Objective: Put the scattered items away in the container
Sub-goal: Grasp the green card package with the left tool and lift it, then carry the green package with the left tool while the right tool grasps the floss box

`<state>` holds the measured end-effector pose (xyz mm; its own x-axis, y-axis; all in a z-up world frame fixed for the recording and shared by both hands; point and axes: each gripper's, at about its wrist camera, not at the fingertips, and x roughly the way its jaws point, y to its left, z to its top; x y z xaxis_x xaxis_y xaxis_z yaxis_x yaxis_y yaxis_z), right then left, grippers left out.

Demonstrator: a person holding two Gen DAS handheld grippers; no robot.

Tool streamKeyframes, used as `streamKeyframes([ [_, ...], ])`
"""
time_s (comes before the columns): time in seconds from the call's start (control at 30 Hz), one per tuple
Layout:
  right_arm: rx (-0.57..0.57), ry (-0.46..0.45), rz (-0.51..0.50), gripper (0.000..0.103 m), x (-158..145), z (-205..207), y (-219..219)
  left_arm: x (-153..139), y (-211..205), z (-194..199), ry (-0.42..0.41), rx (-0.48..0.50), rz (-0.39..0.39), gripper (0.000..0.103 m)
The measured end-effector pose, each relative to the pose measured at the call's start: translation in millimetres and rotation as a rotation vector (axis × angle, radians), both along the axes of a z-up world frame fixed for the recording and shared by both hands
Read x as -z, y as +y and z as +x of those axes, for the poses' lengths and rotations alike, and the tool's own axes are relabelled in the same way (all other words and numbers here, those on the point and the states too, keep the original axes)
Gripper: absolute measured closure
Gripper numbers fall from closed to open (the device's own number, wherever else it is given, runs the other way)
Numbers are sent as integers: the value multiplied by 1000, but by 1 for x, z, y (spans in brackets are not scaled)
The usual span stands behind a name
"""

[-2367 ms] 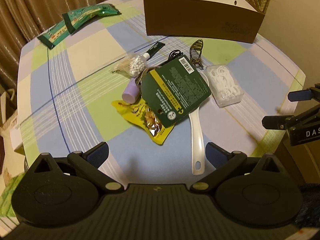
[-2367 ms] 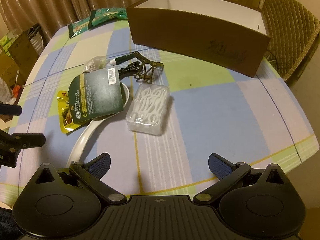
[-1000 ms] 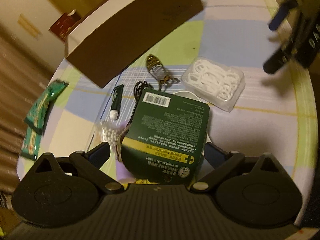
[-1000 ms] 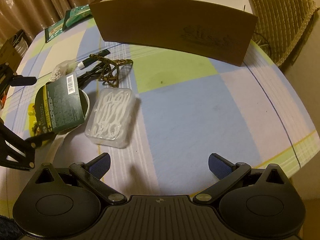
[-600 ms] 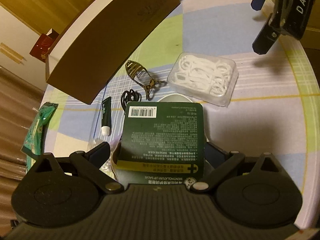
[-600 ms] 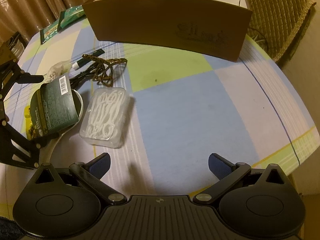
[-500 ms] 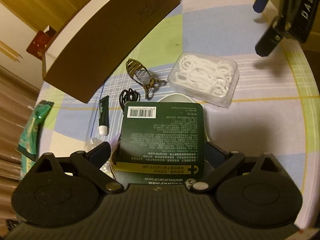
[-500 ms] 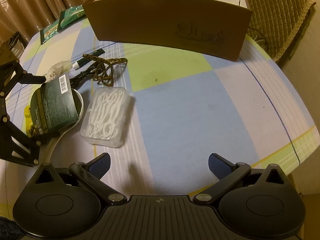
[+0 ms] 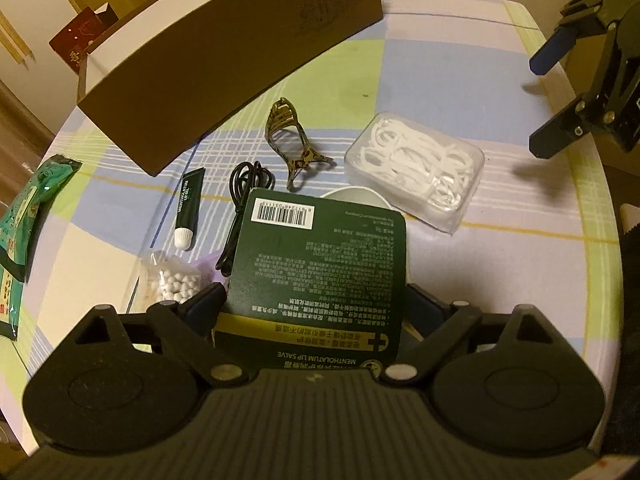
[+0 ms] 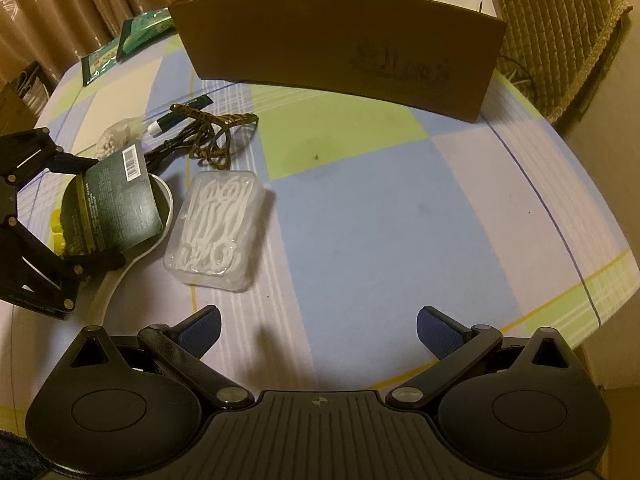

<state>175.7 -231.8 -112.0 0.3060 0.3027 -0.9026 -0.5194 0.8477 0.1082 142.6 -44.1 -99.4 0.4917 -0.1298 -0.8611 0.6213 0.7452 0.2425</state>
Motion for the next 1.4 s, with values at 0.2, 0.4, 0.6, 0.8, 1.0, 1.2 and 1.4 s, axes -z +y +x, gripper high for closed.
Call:
streamKeyframes([
  [0.2,-11,-7,12,2,-2,-1,4,-15,5,-4,-29,-70,-59,11],
  [0.4,-57,-13,37,2,-4,-2,14,-40,21,-12,-53,-183,-157,11],
  [0.6,-108,-33,82,2,-5,-1,34,-56,43,-23,-67,-315,-226,11],
  [0.8,-172,-44,74,2,6,0,66,-62,57,-33,-82,-383,-220,11],
  [1.0,-223,-87,30,8,24,1,85,-64,62,-41,-87,-415,-224,11],
  [1.2,-177,-91,-11,30,30,16,69,-62,65,-46,-79,-442,-228,11],
  [1.4,-152,-77,-40,33,28,30,45,-60,69,-44,-78,-467,-228,11],
])
